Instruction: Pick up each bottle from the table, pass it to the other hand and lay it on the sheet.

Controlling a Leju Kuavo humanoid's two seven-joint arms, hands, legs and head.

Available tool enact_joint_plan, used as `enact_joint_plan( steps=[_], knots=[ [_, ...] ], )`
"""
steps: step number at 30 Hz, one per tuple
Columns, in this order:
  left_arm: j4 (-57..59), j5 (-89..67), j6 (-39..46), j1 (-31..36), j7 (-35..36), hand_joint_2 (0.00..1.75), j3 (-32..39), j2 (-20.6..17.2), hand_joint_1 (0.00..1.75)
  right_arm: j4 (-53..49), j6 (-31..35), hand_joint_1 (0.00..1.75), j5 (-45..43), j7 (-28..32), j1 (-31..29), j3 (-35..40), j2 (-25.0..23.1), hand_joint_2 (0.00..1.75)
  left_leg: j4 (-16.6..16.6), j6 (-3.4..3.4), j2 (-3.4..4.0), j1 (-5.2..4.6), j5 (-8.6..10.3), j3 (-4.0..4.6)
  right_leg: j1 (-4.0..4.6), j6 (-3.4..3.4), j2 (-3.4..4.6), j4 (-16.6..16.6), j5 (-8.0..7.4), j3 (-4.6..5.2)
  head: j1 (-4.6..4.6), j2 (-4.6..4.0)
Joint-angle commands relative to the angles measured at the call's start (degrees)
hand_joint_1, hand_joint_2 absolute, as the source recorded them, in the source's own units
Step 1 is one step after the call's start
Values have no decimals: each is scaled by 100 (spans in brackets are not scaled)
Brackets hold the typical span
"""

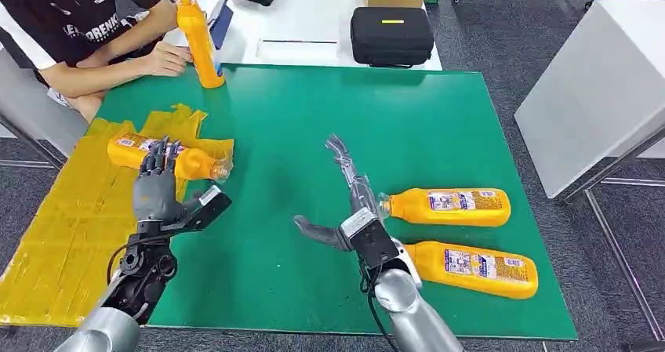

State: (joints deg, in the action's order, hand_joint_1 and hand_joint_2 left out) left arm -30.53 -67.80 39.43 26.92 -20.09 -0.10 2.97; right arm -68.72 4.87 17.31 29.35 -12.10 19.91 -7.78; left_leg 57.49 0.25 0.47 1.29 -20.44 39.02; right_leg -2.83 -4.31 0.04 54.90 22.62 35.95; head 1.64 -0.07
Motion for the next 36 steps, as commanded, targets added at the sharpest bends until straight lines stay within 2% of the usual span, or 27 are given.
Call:
enact_joint_plan(
  steps=[1,7,9,10,11,12,14,15,17,18,21,23,24,25,28,30,31,35,36],
  knots=[
    [-21,24,57,80,-41,175,760,239,0,29,39,0,41,-38,-165,-56,102,175,4,4,-3,0,-20,-35,4,31,-2,3,18,-33,0,0],
    [-21,24,57,80,-41,175,760,239,0,29,39,0,41,-38,-165,-56,102,175,2,4,-2,1,-14,-26,5,24,-2,1,13,-25,0,0],
    [179,716,57,182,-1074,175,1184,465,0,-204,1100,0,1411,-418,-118,92,258,175,10,6,-7,2,-31,-52,8,43,-6,8,29,-53,0,0],
    [263,1225,-136,241,-1504,175,1242,536,0,-365,1210,0,1823,-644,-73,105,347,175,4,5,-9,1,-14,-24,5,25,-9,2,14,-26,0,0],
    [108,1662,-531,211,-1791,175,1286,612,0,-491,1252,0,2101,-832,-33,72,438,175,9,7,-16,0,-24,-42,5,36,-16,8,27,-45,2,0],
    [-391,2338,-1274,19,-1991,175,1102,644,0,-686,1288,0,2643,-1133,47,-16,557,175,12,8,-23,0,-27,-44,6,39,-23,10,31,-50,2,0],
    [-1070,3051,-1755,-286,-1991,175,615,580,0,-880,1108,0,3261,-1477,163,-178,749,175,2,6,-19,0,-8,-13,2,18,-19,-2,12,-19,0,0],
    [-1359,3334,-1975,-397,-1991,175,419,554,0,-926,985,0,3646,-1682,222,-246,846,0,9,9,-24,-1,-23,-36,3,30,-24,2,26,-44,0,0],
    [-1739,3671,-2312,-540,-1991,175,150,538,0,-920,810,0,4098,-1941,328,-399,1019,0,5,7,-25,-1,-17,-27,3,26,-24,-1,20,-37,0,0],
    [-1861,3807,-2441,-586,-1991,175,52,534,0,-867,667,0,4184,-1978,349,-450,1110,175,5,6,-25,0,-15,-23,4,24,-25,-2,19,-32,0,0],
    [-2194,4179,-2742,-725,-1991,175,-305,501,0,-489,270,0,4161,-2040,323,-732,1411,175,10,8,-30,-1,-27,-43,5,36,-29,3,31,-54,0,0],
    [-2277,4337,-2842,-747,-1991,175,-493,512,0,-238,110,0,4139,-2030,243,-949,1573,175,1,3,-20,-2,-11,-14,2,17,-19,-6,10,-23,2,0],
    [-2302,4391,-2887,-756,-1991,175,-540,519,0,-194,81,0,4113,-2014,241,-1050,1608,175,5,6,-25,-3,-22,-36,4,30,-23,-3,21,-46,2,0],
    [-2306,4435,-2928,-757,-1991,175,-588,526,0,-188,33,0,4083,-1986,263,-1156,1630,175,2,5,-22,-4,-14,-20,1,21,-20,-5,12,-29,2,0],
    [-2135,4460,-2925,-679,-1991,175,-648,546,0,-279,-192,0,4095,-1922,415,-1413,1769,175,5,7,-32,-4,-24,-37,3,30,-28,-2,23,-50,0,0],
    [-2114,4478,-2910,-664,-1991,175,-666,542,0,-312,-231,0,4096,-1890,454,-1482,1773,175,-1,3,-21,-4,-11,-14,1,17,-17,-6,9,-23,0,0],
    [-2114,4478,-2910,-664,-1991,175,-666,542,0,-312,-231,0,4096,-1890,454,-1482,1773,175,1,4,-25,-4,-22,-35,2,29,-20,-4,19,-44,2,0],
    [-2025,4606,-2924,-630,-1991,175,-717,536,0,-191,-477,0,4083,-1918,512,-1644,1978,175,-1,2,-18,-3,-16,-21,2,17,-10,-7,9,-29,2,0],
    [-2055,4684,-2983,-646,-1991,175,-708,542,0,-118,-517,0,4079,-1915,490,-1681,2010,175,3,4,-23,-3,-30,-48,5,33,-15,-3,25,-57,2,0]
  ],
)
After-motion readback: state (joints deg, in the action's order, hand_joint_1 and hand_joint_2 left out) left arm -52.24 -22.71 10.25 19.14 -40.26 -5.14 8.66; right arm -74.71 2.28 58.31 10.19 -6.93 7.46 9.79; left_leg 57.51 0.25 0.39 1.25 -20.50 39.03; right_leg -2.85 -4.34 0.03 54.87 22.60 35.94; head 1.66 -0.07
